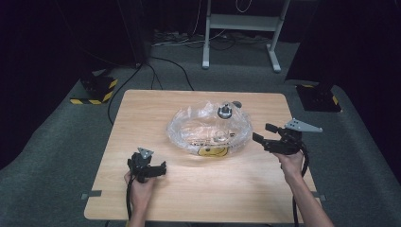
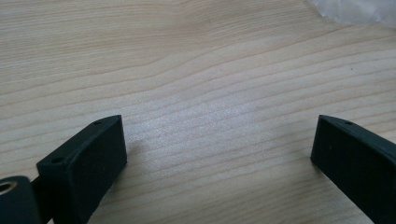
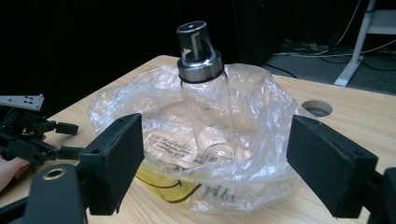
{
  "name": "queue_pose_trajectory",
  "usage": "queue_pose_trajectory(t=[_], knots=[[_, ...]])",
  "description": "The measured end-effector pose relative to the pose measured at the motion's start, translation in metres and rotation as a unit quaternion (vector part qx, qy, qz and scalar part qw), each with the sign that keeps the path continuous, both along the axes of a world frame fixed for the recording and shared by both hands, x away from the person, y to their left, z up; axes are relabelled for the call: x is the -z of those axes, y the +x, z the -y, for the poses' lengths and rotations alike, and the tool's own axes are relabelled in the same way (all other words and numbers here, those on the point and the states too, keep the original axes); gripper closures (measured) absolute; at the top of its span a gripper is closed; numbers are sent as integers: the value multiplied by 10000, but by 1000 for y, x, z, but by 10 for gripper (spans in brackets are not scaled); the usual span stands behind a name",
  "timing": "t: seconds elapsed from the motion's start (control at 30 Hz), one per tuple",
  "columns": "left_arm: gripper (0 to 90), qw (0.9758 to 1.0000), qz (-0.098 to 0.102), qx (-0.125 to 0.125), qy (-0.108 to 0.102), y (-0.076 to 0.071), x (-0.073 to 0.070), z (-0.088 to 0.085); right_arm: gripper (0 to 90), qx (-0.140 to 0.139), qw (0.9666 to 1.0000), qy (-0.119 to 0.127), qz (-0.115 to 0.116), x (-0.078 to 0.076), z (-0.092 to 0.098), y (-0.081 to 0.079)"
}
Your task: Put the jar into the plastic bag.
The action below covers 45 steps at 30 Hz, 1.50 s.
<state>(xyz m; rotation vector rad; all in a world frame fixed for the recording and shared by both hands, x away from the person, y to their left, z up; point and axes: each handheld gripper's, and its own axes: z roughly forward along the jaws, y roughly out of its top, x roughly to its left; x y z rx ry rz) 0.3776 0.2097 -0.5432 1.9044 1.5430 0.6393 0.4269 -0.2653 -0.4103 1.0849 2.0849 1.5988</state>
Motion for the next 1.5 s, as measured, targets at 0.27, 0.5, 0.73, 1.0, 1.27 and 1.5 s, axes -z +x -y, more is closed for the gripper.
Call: queue_pose_trajectory(t=[0.27,0.5,0.73,1.0,1.27,1.5], knots=[[36,10000,-1,1,2,0,0,0,193,-17,10000,24,-38,6,5,-9],[36,10000,0,-1,4,0,0,0,191,46,9999,28,-91,14,9,-14],[36,10000,1,0,6,0,0,0,191,86,9999,27,-127,21,12,-18],[36,10000,0,0,7,0,0,0,189,137,9997,-80,-164,31,9,-21],[36,10000,-2,1,9,0,0,0,187,222,9993,-132,-278,44,8,-21],[36,10000,-1,0,10,0,0,0,188,271,9989,-154,-355,54,5,-21]])
